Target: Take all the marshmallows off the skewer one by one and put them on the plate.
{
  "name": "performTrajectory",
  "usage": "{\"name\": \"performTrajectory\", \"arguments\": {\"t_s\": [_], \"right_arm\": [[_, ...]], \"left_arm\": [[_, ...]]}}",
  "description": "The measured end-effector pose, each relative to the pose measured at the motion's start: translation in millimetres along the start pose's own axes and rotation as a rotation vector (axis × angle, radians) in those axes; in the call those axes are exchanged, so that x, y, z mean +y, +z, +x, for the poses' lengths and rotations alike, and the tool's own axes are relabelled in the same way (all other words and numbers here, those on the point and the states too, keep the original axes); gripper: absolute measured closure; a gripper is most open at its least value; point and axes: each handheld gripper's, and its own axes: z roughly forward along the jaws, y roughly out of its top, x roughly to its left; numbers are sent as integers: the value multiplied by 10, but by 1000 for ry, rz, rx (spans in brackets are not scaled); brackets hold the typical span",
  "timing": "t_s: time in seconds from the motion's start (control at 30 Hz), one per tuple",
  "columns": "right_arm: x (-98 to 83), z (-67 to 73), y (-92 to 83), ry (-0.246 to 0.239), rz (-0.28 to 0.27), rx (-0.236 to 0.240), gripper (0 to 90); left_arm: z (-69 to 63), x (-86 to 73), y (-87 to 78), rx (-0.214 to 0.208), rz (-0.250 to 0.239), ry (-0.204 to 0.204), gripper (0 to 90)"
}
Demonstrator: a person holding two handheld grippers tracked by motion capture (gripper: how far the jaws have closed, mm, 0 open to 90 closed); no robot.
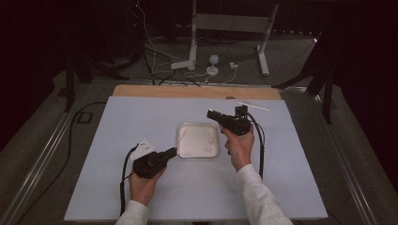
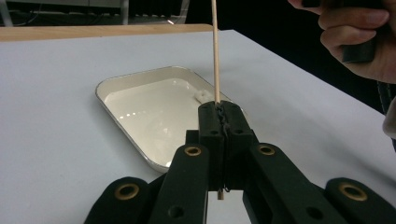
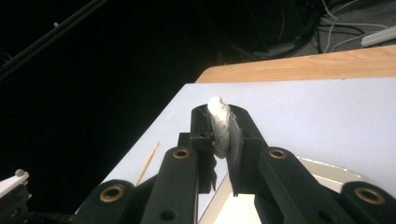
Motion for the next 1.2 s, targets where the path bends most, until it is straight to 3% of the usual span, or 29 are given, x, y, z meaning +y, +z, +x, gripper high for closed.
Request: {"name": "performTrajectory", "arguments": {"t_s": [0.13,0.8,1.1,1.2], "right_arm": [[-27,35,23,-27,27,11,814],[-249,-20,132,-130,202,-60,769],[-294,-71,161,-121,236,-96,504],[-307,-88,154,-114,233,-81,398]], "left_arm": [[20,-5,14,6,2,-9,900],[54,1,2,20,-11,-29,897],[58,2,8,27,-10,-37,897],[61,6,12,33,-14,-46,898]]}}
